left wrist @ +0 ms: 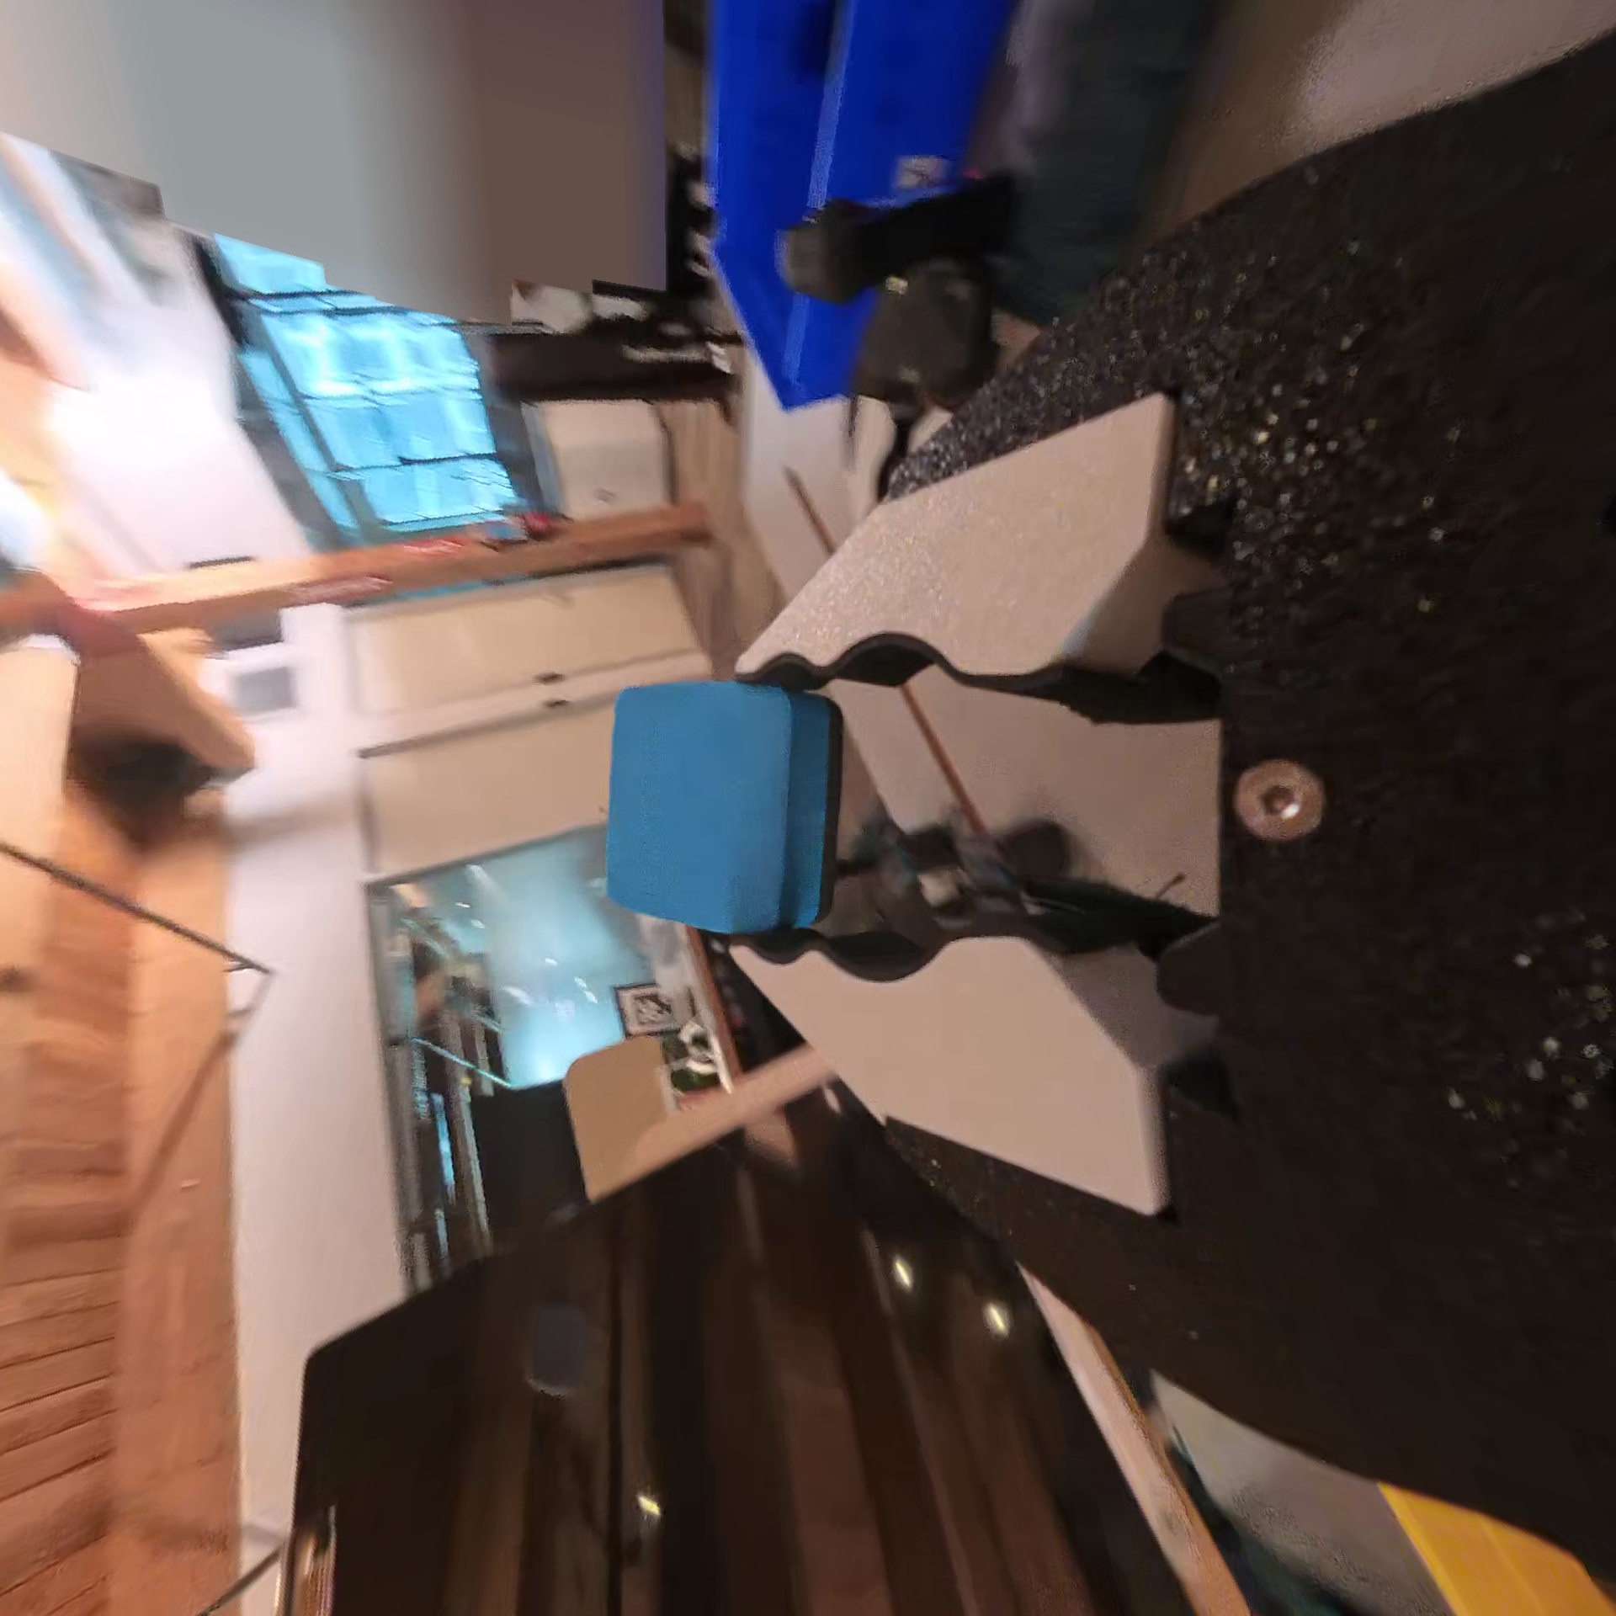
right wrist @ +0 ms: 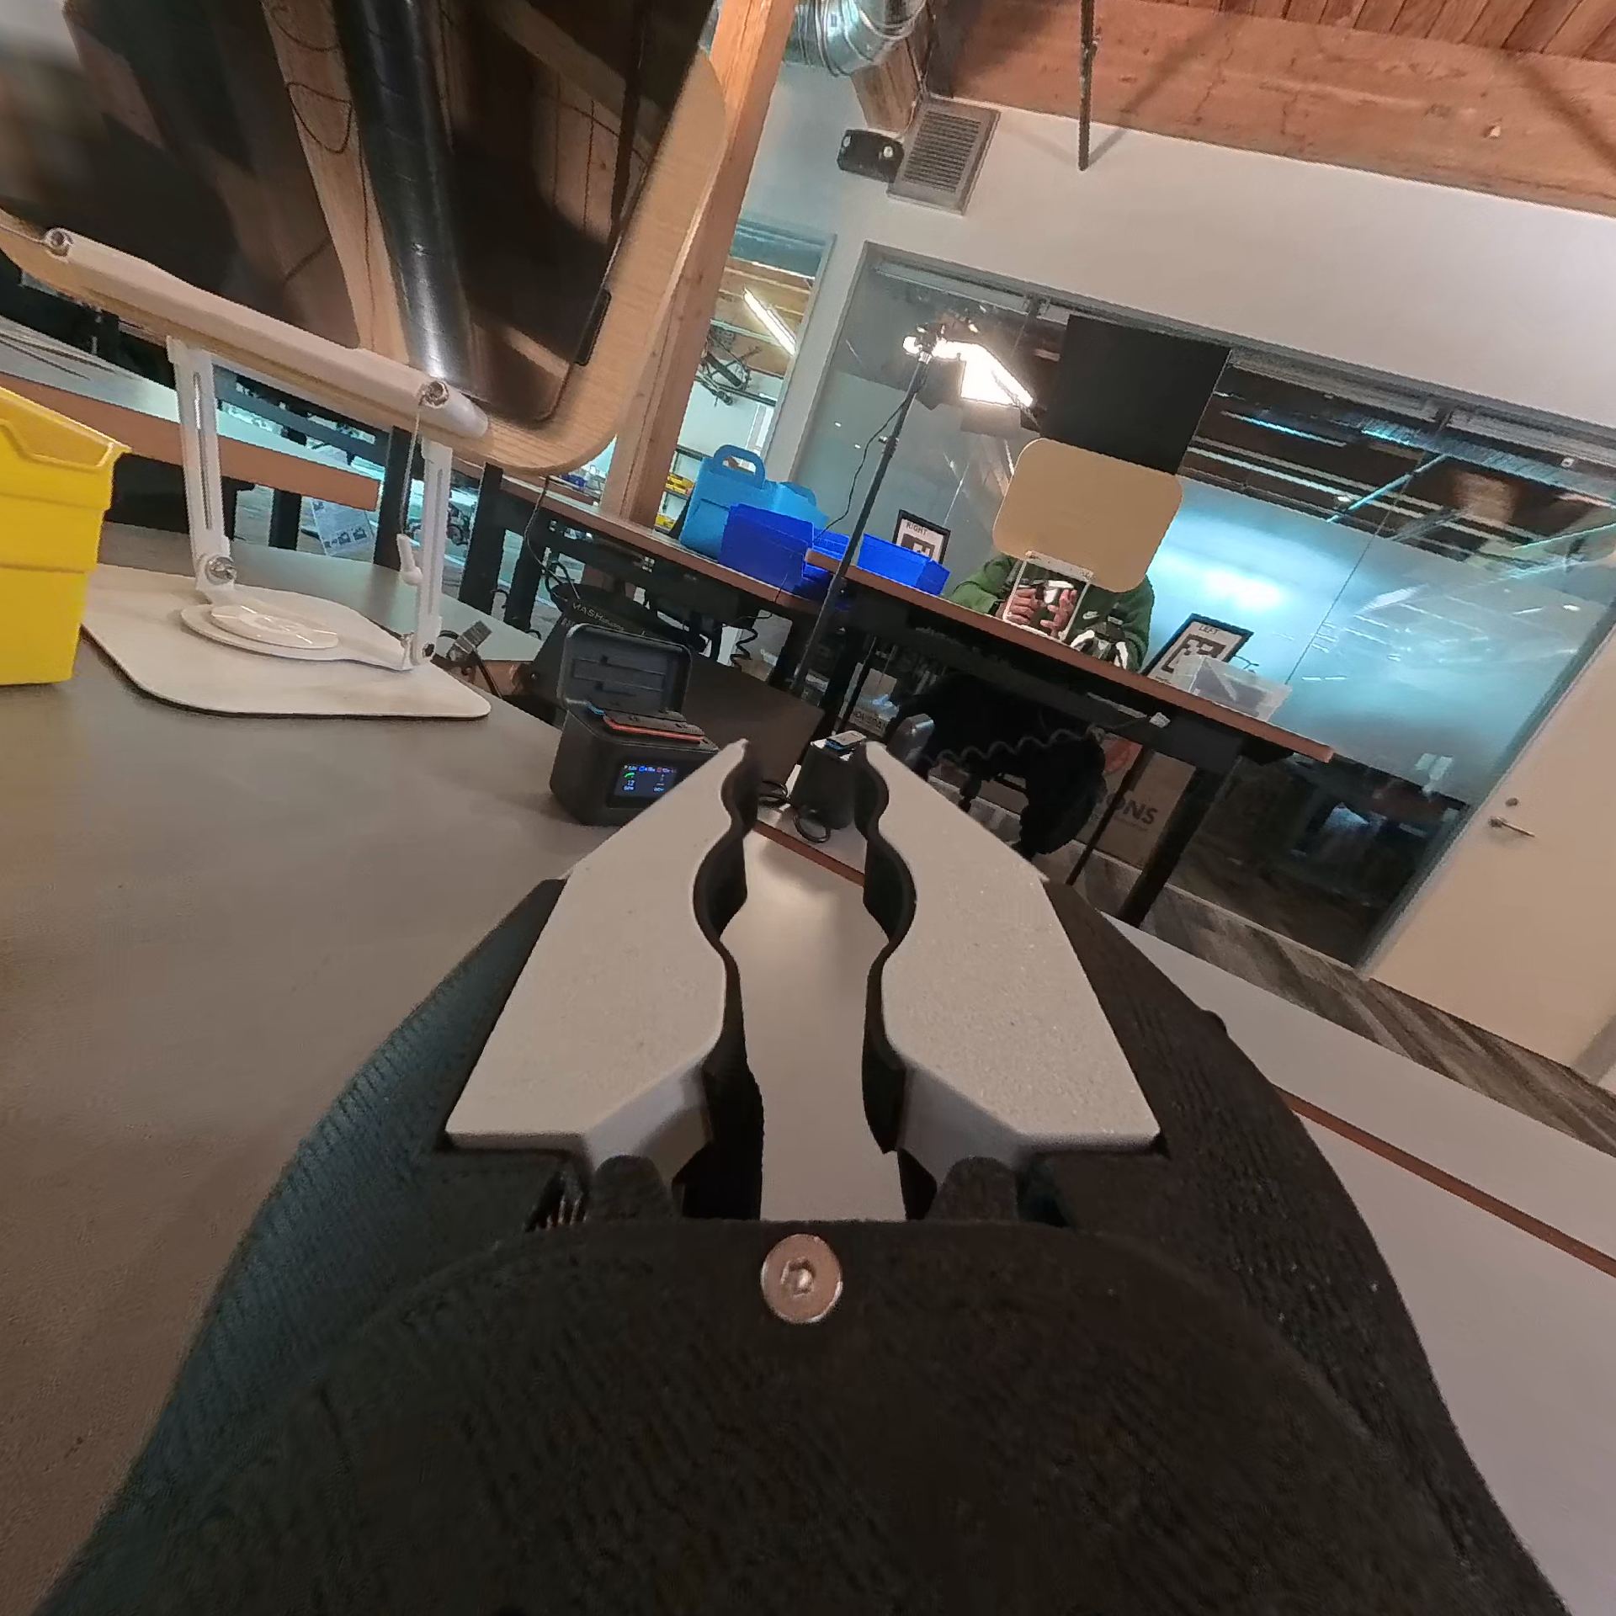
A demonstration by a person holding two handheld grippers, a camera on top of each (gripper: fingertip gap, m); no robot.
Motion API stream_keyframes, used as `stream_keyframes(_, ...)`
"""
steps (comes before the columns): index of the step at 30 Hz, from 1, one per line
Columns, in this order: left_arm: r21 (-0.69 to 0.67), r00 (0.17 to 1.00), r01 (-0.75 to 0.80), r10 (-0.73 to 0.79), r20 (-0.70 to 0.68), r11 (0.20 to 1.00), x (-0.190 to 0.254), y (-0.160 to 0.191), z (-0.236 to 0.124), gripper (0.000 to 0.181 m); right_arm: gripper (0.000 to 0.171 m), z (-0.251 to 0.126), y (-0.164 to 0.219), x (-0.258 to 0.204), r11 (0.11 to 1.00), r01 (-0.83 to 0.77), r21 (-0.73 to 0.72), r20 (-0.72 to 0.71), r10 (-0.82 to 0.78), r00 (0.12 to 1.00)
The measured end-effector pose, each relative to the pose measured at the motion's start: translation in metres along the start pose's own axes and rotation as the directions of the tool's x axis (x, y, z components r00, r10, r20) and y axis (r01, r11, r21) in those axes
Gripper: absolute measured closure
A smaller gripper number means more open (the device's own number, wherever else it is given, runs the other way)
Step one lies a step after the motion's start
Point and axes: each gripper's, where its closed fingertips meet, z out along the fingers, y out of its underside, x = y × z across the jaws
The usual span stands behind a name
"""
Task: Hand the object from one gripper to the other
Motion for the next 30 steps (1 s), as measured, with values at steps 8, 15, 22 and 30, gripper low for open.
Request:
stream_keyframes(8,-0.046,0.993,-0.114,0.113,-0.018,0.992,0.064,0.132,0.121,0.128,0.151,0.0,-0.001,0.005,1.0,-0.001,0.007,-0.01,0.001,1.0)
stream_keyframes(15,-0.009,0.972,-0.093,0.088,-0.219,0.996,0.091,0.188,0.14,0.128,0.15,0.001,0.003,0.017,1.0,0.028,-0.004,-0.026,-0.028,0.999)
stream_keyframes(22,0.059,0.919,-0.216,0.223,-0.324,0.975,0.094,0.195,0.129,0.128,0.144,-0.014,-0.016,-0.027,0.944,-0.325,-0.052,0.506,0.306,0.807)
stream_keyframes(30,0.102,0.802,-0.444,0.445,-0.399,0.89,0.12,0.208,0.125,0.128,0.13,-0.025,-0.017,-0.047,0.614,-0.659,-0.435,0.618,0.735,0.278)
